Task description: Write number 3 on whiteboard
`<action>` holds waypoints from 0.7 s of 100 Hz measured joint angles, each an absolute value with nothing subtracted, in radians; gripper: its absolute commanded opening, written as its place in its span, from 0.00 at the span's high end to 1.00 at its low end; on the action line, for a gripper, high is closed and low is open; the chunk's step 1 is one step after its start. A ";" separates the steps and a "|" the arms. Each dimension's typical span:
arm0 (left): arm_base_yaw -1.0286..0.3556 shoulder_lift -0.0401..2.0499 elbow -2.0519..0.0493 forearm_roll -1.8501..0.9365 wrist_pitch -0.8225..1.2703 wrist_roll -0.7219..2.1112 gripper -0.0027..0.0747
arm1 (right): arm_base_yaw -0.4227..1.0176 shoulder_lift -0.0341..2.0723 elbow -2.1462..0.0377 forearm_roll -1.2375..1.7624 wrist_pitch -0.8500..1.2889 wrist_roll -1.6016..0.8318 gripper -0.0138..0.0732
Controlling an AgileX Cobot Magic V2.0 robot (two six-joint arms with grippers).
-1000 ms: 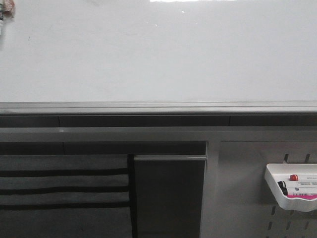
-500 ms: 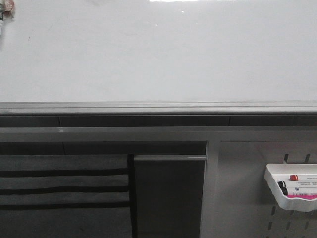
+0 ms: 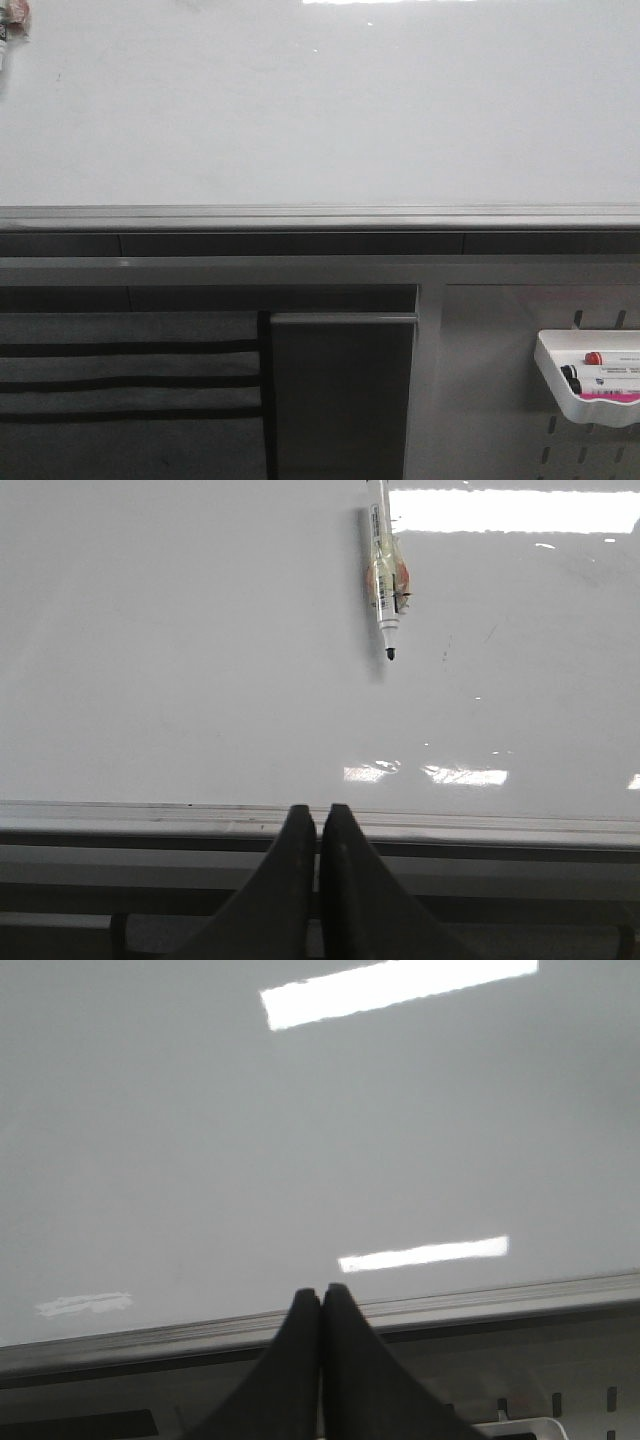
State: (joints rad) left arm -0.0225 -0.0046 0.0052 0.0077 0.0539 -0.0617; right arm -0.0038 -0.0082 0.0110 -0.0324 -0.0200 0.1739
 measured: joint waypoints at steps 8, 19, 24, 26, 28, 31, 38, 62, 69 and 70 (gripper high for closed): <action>-0.022 -0.005 0.005 0.008 0.046 -0.062 0.99 | -0.004 -0.008 0.011 -0.044 -0.020 0.174 0.92; -0.022 -0.005 0.003 0.000 0.040 -0.062 0.99 | -0.004 -0.008 0.011 -0.065 -0.014 0.174 0.92; -0.022 -0.005 -0.001 0.000 0.040 -0.062 0.99 | -0.004 -0.008 0.009 -0.072 0.000 0.174 0.92; -0.022 -0.005 -0.005 0.000 0.044 -0.062 0.99 | -0.004 -0.008 0.006 -0.075 0.000 0.174 0.92; -0.022 -0.005 -0.013 -0.006 0.045 -0.062 0.99 | -0.004 -0.008 0.002 -0.077 0.012 0.174 0.92; -0.022 -0.005 -0.026 -0.007 0.053 -0.062 0.99 | -0.004 -0.008 -0.008 -0.077 0.035 0.174 0.92; -0.022 -0.005 -0.078 -0.010 0.076 -0.062 0.99 | -0.004 -0.008 -0.054 -0.087 0.085 0.174 0.92; -0.022 0.055 -0.301 -0.010 0.215 -0.062 0.99 | -0.004 0.092 -0.300 -0.126 0.263 0.129 0.92; -0.022 0.101 -0.356 0.000 0.265 -0.062 0.99 | -0.004 0.155 -0.373 -0.127 0.313 0.108 0.92; -0.022 0.110 -0.366 0.000 0.270 -0.062 0.99 | -0.004 0.162 -0.387 -0.127 0.318 0.108 0.92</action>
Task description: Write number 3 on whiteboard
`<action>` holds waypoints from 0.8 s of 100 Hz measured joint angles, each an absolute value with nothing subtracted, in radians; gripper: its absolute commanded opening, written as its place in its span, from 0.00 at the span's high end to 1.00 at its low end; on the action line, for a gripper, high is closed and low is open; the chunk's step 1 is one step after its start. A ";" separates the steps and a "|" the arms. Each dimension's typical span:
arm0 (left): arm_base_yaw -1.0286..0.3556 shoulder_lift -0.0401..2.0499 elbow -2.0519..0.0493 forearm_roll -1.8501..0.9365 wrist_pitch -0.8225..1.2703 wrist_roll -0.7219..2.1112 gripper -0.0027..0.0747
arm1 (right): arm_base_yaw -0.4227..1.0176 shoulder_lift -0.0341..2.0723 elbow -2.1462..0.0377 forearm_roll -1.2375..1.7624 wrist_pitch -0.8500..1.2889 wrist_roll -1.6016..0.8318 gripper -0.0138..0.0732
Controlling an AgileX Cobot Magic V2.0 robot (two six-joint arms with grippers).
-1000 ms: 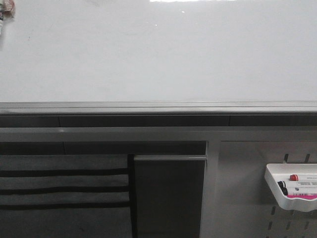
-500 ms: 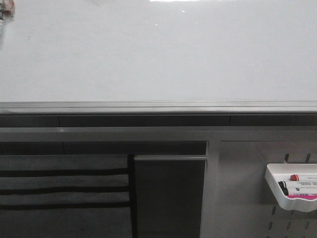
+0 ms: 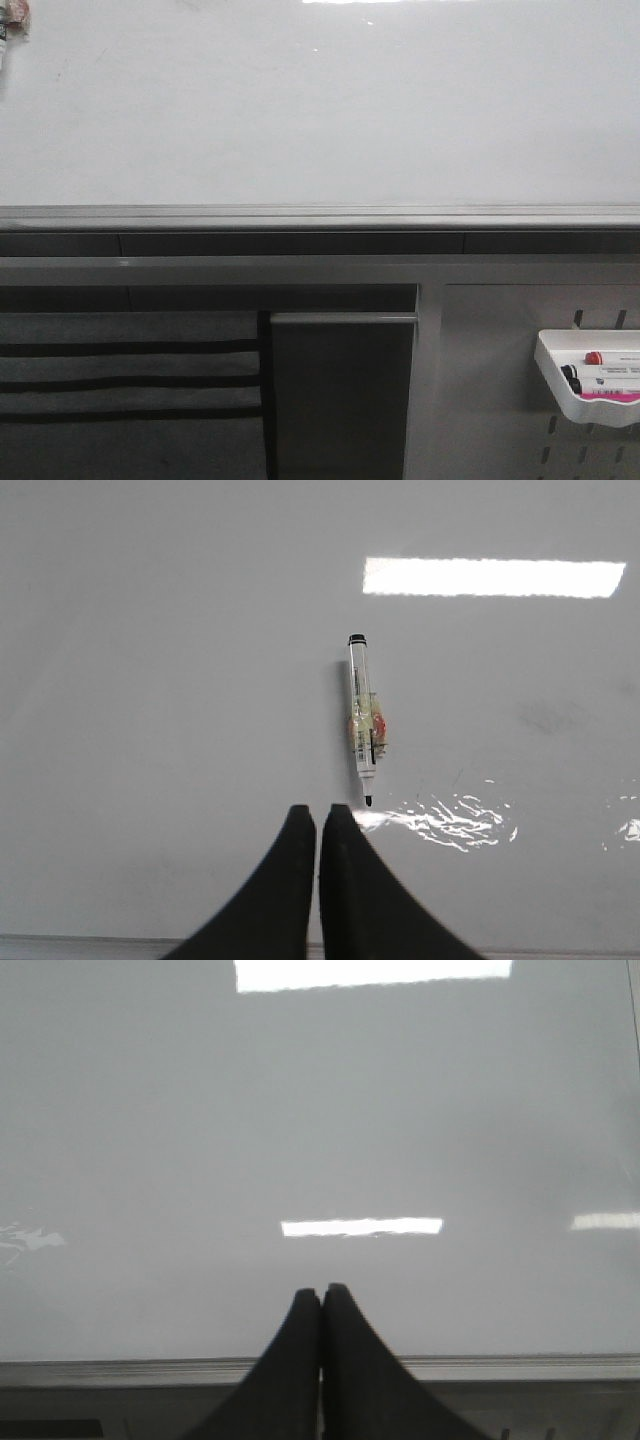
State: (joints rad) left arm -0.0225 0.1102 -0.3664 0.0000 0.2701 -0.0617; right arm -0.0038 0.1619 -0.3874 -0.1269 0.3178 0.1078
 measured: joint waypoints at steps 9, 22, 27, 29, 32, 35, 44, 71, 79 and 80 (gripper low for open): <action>-0.022 0.168 -0.424 0.026 0.324 -0.062 0.99 | -0.004 0.254 -0.469 -0.128 0.383 0.092 0.92; -0.022 0.250 -0.469 0.042 0.353 -0.062 0.99 | -0.004 0.385 -0.568 -0.128 0.469 0.087 0.92; -0.022 0.272 -0.474 0.046 0.353 -0.062 0.99 | -0.004 0.425 -0.587 -0.128 0.481 0.085 0.92; -0.022 0.279 -0.474 0.047 0.353 -0.062 0.99 | -0.004 0.440 -0.591 -0.128 0.486 0.085 0.92; -0.022 0.287 -0.476 0.049 0.353 -0.062 0.99 | -0.004 0.458 -0.596 -0.122 0.490 0.085 0.92; -0.022 0.297 -0.476 0.050 0.350 -0.062 0.99 | -0.004 0.474 -0.598 -0.117 0.496 0.085 0.92; -0.022 0.309 -0.476 0.050 0.328 -0.062 0.99 | -0.004 0.517 -0.598 -0.094 0.523 0.085 0.92; -0.022 0.328 -0.478 0.046 0.313 -0.062 0.97 | -0.004 0.597 -0.598 -0.048 0.569 0.056 0.88; -0.022 0.354 -0.478 0.050 0.313 -0.062 0.83 | 0.004 0.610 -0.604 0.008 0.573 0.000 0.77; -0.022 0.360 -0.478 0.052 0.311 -0.059 0.81 | 0.003 0.613 -0.606 0.014 0.573 -0.010 0.76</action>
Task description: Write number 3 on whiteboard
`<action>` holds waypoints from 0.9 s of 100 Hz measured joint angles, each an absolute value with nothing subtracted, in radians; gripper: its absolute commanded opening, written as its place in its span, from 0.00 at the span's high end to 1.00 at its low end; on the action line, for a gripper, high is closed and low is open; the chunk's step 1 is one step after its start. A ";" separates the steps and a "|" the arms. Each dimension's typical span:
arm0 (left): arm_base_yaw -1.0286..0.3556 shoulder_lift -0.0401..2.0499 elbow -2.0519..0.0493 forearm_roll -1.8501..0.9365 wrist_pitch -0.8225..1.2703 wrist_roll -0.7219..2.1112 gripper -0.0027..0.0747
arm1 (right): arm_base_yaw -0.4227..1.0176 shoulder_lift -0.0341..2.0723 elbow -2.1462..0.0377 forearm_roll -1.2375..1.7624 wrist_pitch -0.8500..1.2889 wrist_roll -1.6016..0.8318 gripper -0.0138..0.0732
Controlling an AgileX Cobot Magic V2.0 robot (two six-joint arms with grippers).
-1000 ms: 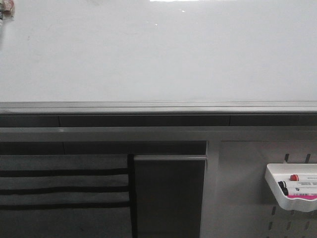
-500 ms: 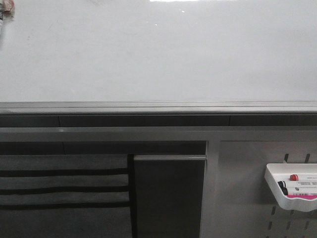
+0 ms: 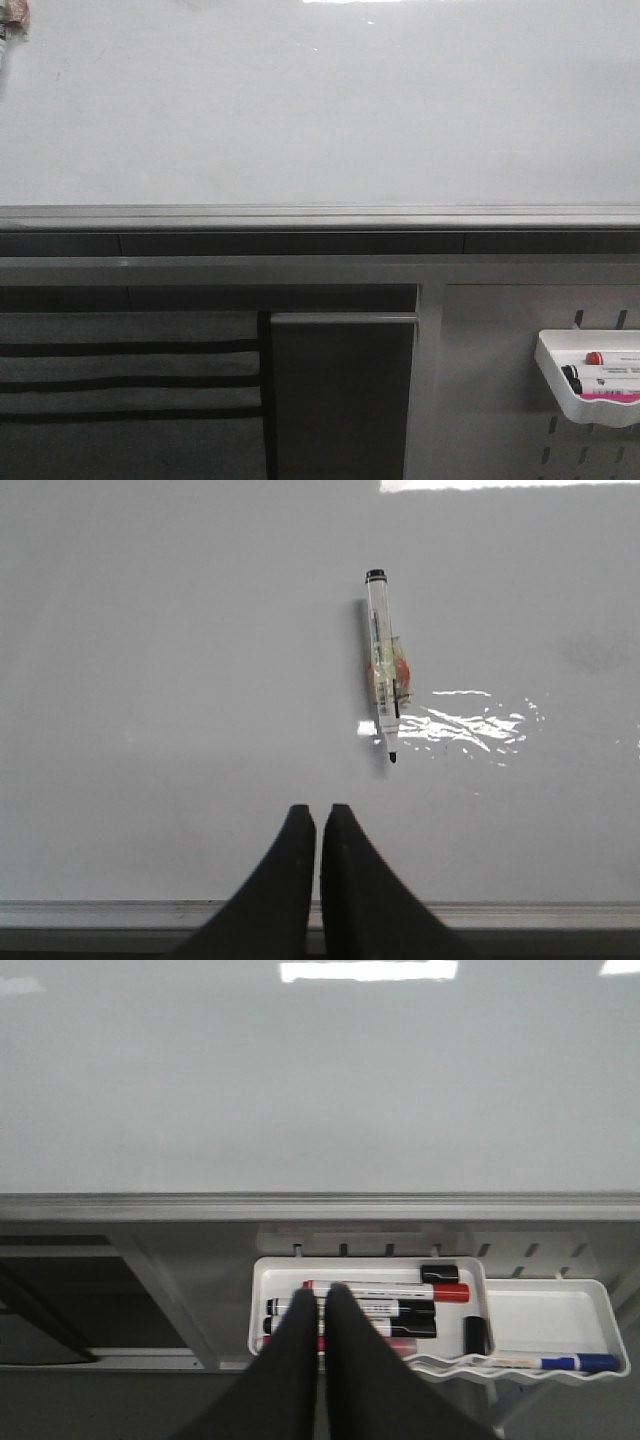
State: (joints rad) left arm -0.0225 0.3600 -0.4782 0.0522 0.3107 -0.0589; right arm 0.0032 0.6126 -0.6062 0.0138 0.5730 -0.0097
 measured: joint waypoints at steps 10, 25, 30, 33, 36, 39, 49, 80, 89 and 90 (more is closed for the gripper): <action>-0.022 0.414 -0.478 0.054 0.290 -0.040 0.56 | 0.039 0.632 -0.628 0.114 0.573 -0.106 0.56; -0.022 0.522 -0.488 0.025 0.244 -0.034 0.43 | 0.115 0.684 -0.675 0.277 0.573 -0.210 0.44; -0.026 0.564 -0.502 0.011 0.242 -0.033 0.44 | 0.150 0.712 -0.691 0.320 0.573 -0.242 0.44; -0.032 0.589 -0.513 0.000 0.242 -0.033 0.44 | 0.179 0.727 -0.701 0.342 0.573 -0.257 0.44; -0.045 0.616 -0.530 0.000 0.240 -0.031 0.44 | 0.205 0.744 -0.710 0.362 0.573 -0.270 0.44; -0.056 0.651 -0.544 0.000 0.237 -0.029 0.44 | 0.231 0.762 -0.722 0.374 0.573 -0.280 0.44; -0.098 0.762 -0.595 -0.005 0.227 -0.028 0.44 | 0.334 0.832 -0.756 0.391 0.569 -0.293 0.44; -0.114 1.141 -0.780 -0.011 0.223 -0.027 0.44 | 0.527 0.967 -0.778 0.399 0.498 -0.299 0.44; -0.107 1.228 -0.841 -0.015 0.223 -0.027 0.44 | 0.540 0.971 -0.778 0.399 0.494 -0.300 0.44; -0.107 1.240 -0.850 -0.015 0.223 -0.027 0.44 | 0.542 0.971 -0.778 0.399 0.494 -0.300 0.44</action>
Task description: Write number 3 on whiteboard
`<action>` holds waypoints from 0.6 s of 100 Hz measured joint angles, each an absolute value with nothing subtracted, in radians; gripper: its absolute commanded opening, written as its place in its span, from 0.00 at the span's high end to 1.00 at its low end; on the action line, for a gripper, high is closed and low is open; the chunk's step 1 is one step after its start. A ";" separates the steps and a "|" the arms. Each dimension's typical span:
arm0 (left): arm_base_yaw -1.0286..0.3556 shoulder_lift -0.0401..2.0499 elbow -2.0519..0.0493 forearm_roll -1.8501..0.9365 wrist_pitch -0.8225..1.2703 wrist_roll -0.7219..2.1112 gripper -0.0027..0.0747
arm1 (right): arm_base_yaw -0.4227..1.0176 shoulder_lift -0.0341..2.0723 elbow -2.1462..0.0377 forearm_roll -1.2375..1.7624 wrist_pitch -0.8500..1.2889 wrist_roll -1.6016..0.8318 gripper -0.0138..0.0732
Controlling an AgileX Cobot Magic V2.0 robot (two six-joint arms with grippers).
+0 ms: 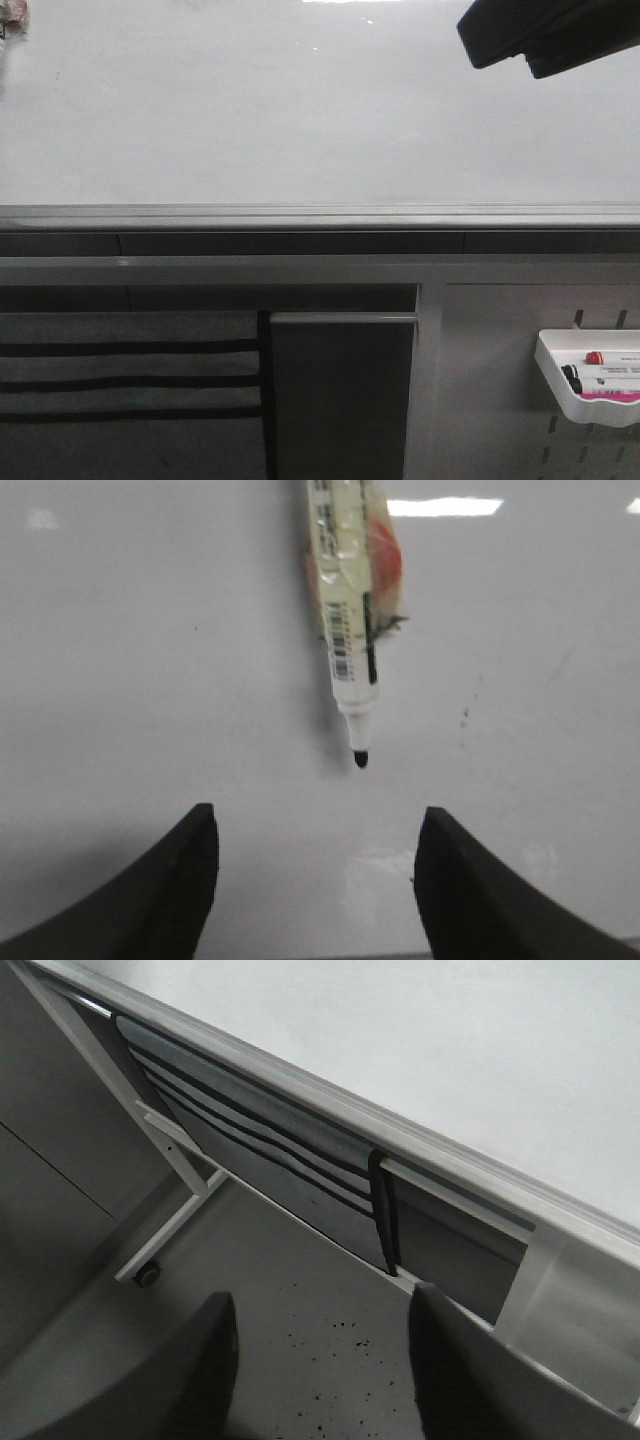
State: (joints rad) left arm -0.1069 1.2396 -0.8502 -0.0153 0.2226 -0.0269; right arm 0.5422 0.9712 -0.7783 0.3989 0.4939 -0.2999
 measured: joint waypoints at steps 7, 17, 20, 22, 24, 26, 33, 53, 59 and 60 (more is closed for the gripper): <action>-0.109 1.293 -0.893 -0.010 0.223 -0.027 0.44 | 0.544 0.971 -0.778 0.399 0.489 -0.300 0.44; -0.111 1.356 -0.941 0.000 0.220 -0.027 0.44 | 0.544 0.971 -0.778 0.399 0.485 -0.300 0.44; -0.111 1.371 -0.952 0.000 0.220 -0.027 0.44 | 0.544 0.971 -0.780 0.399 0.483 -0.300 0.44; -0.111 1.380 -0.960 0.000 0.220 -0.027 0.44 | 0.544 0.971 -0.780 0.399 0.483 -0.302 0.44; -0.111 1.389 -0.967 0.000 0.220 -0.027 0.44 | 0.544 0.971 -0.780 0.399 0.483 -0.302 0.44; -0.111 1.398 -0.973 0.000 0.218 -0.027 0.44 | 0.544 0.971 -0.780 0.399 0.483 -0.302 0.44; -0.111 1.420 -0.988 0.000 0.205 -0.027 0.44 | 0.544 0.971 -0.780 0.399 0.481 -0.302 0.44; -0.111 1.448 -0.992 0.000 0.138 -0.027 0.54 | 0.544 0.971 -0.780 0.399 0.481 -0.302 0.44; -0.111 1.448 -0.995 0.000 0.127 -0.027 0.63 | 0.544 0.971 -0.780 0.399 0.479 -0.302 0.44; -0.111 1.448 -0.995 0.000 0.125 -0.027 0.65 | 0.544 0.971 -0.780 0.399 0.479 -0.302 0.44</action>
